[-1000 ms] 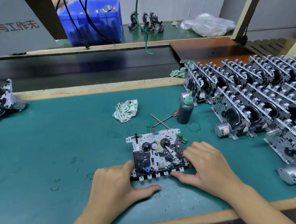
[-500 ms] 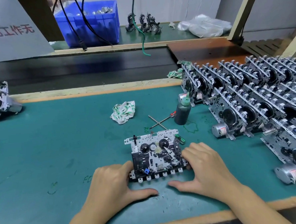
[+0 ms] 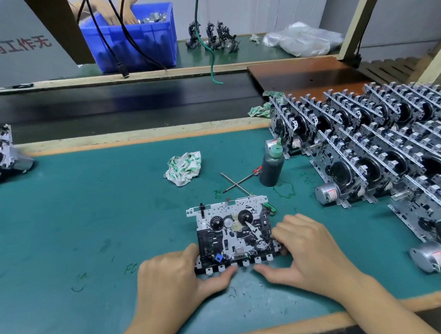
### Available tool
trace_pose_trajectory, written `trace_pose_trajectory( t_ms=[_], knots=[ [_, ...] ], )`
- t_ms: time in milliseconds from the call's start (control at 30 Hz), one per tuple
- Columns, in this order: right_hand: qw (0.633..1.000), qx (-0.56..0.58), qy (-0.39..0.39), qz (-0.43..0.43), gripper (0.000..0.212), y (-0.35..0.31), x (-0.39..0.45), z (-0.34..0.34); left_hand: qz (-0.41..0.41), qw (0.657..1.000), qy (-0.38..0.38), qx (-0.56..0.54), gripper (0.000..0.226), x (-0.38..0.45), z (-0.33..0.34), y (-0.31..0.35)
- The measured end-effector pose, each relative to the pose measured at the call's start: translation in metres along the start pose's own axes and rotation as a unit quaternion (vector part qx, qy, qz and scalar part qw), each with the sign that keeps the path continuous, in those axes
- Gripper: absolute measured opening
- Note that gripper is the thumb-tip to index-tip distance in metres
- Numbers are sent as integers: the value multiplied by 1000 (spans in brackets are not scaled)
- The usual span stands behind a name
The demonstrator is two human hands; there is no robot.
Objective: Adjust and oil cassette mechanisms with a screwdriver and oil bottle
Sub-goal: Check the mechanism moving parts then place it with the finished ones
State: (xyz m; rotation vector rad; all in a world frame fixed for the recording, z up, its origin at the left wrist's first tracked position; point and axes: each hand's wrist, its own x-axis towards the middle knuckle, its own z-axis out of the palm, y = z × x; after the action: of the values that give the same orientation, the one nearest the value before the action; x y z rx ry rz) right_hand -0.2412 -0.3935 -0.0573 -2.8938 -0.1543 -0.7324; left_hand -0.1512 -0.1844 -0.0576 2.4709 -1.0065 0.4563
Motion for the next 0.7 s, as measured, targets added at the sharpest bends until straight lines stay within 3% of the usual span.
trace_pose_trajectory(
  t_ms=[100,300,500,600,700],
  knots=[
    [1000,14,-15,-1,53,0,0,-3,-7,1000,-13,-3,62,1,1,-2],
    [1000,-6,6,14,49,-3,-2,0,81,994,-64,-44,52,2,-8,-16],
    [998,47,-22,23,51,-1,-3,-2,60,997,-43,-35,54,4,-6,-12],
    [998,47,-17,25,49,-1,-2,-1,64,995,-64,-48,50,4,-8,-14],
    [998,48,0,40,49,-2,-3,1,19,994,-96,-44,63,5,-9,-10]
  ],
)
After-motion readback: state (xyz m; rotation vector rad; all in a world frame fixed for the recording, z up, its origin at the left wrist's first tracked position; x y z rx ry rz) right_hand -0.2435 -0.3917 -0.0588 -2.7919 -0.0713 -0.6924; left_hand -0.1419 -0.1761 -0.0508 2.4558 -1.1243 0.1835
